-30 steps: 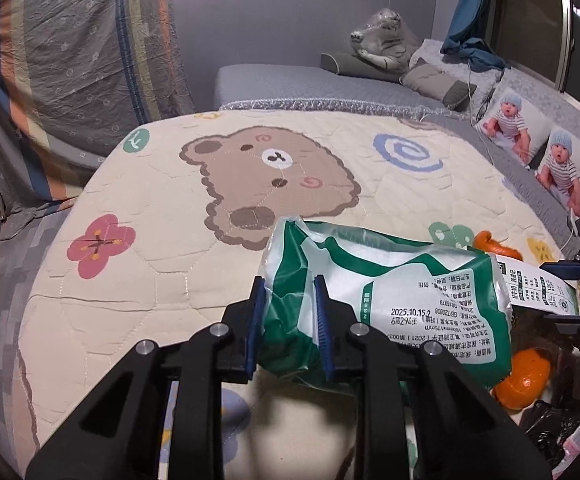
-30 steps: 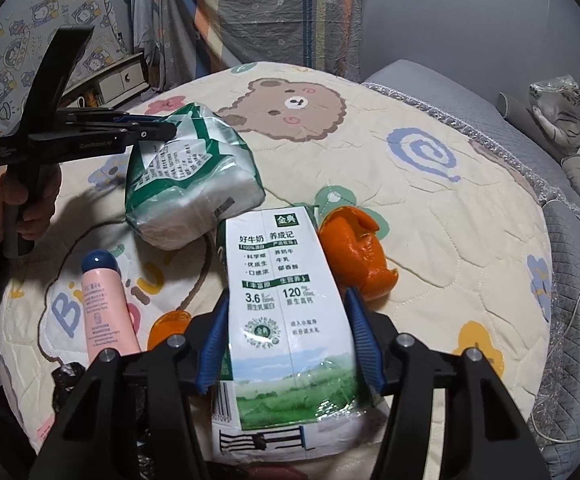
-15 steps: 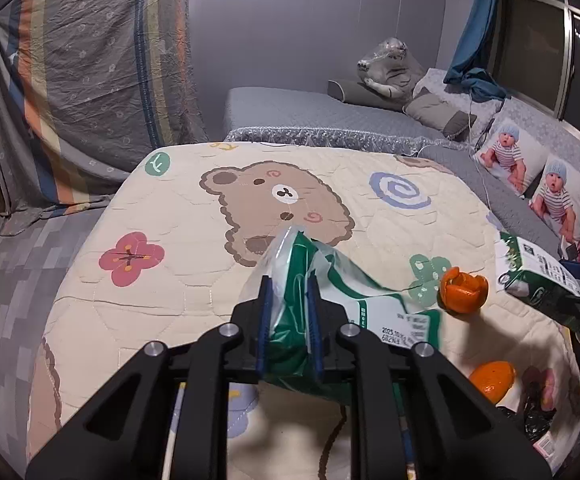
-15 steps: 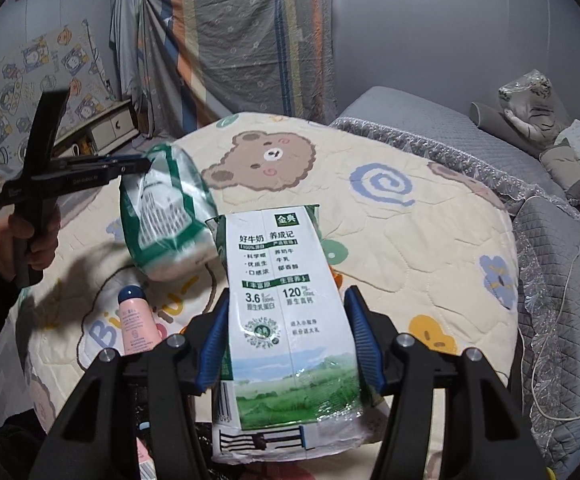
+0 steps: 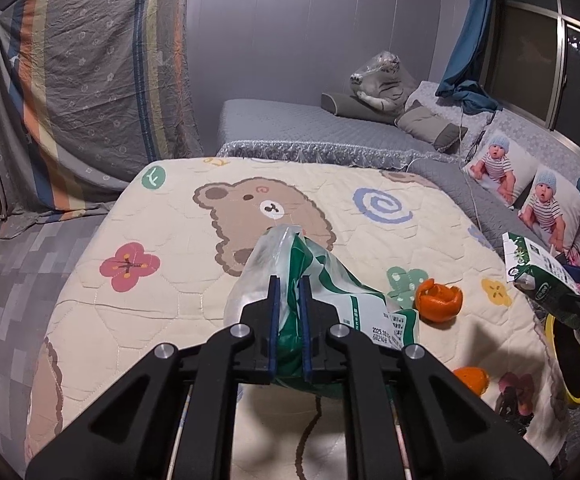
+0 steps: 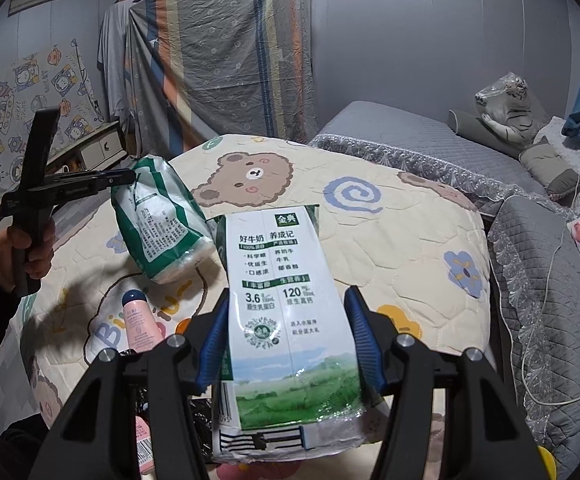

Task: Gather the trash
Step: 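Lift the tissue pack and milk carton and carry both over the yellow bin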

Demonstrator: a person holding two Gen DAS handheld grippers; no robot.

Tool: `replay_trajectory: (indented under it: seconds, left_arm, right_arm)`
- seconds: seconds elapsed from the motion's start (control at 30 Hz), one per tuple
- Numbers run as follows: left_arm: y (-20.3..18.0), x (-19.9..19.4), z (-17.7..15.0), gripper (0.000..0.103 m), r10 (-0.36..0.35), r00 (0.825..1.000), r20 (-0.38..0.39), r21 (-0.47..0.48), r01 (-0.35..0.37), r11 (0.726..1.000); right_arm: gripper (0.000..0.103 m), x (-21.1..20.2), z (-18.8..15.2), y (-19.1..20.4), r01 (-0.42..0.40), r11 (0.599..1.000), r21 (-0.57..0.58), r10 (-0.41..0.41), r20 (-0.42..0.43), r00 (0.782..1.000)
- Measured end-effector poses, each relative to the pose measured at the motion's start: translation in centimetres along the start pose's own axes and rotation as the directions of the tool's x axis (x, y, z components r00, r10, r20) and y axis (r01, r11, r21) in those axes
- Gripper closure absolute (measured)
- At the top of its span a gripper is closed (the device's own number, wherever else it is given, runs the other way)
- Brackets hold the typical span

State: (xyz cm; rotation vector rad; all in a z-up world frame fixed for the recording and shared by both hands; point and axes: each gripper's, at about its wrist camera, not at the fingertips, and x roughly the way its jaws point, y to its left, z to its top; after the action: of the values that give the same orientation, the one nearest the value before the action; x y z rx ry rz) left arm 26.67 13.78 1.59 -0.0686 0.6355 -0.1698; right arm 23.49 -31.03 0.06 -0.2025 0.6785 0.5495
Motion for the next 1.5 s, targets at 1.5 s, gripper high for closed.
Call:
replay_trajectory:
  seconds: [1.5]
  left_arm:
    - [-22.5, -2.8, 4.9, 0.103, -0.338, 0.94, 0.034, 0.253, 0.319, 0.913]
  right_arm:
    - [0.05, -11.8, -8.2, -10.2, 0.217, 0.937, 0.272, -0.254, 0.108, 0.961]
